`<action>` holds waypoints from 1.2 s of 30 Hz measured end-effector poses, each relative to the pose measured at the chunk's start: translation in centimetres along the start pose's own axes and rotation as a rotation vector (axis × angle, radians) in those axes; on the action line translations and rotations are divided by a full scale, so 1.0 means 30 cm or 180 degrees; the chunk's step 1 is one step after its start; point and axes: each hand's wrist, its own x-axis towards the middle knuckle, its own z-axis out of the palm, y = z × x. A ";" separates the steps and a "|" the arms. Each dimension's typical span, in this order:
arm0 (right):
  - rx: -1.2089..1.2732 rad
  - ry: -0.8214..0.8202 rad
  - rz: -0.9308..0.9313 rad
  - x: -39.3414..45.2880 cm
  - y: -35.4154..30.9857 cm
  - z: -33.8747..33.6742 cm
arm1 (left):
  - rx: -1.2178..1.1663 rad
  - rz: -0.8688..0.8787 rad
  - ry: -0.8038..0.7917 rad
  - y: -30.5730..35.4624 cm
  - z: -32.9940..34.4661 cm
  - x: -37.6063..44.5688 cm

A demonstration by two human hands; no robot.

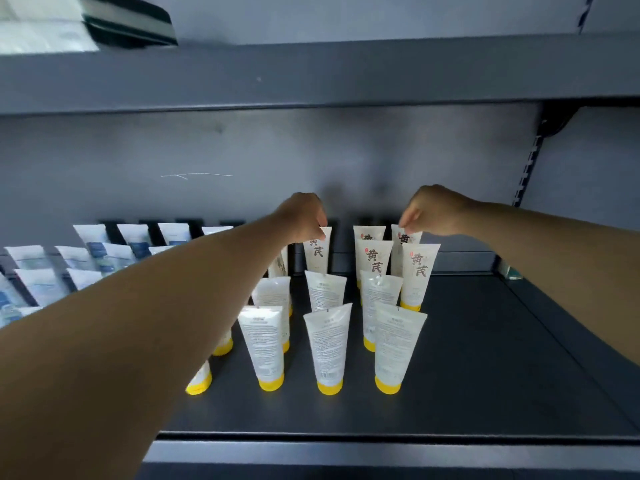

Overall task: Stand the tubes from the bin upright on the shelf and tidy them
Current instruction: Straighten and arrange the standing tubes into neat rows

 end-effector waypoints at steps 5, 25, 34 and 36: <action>0.0251 0.0255 -0.0198 -0.014 -0.145 -0.022 | 0.0052 -0.0002 -0.0023 -0.108 -0.086 -0.071; 0.0009 -0.0155 -0.0532 0.182 -0.546 0.143 | 0.0215 0.0047 -0.0567 -0.507 -0.118 -0.083; -0.0551 -0.0606 -0.0700 0.260 -0.619 0.194 | 0.0219 0.0223 -0.0503 -0.550 -0.085 -0.054; -0.0566 -0.0653 -0.0705 0.268 -0.624 0.203 | 0.0178 0.0226 -0.0518 -0.556 -0.083 -0.056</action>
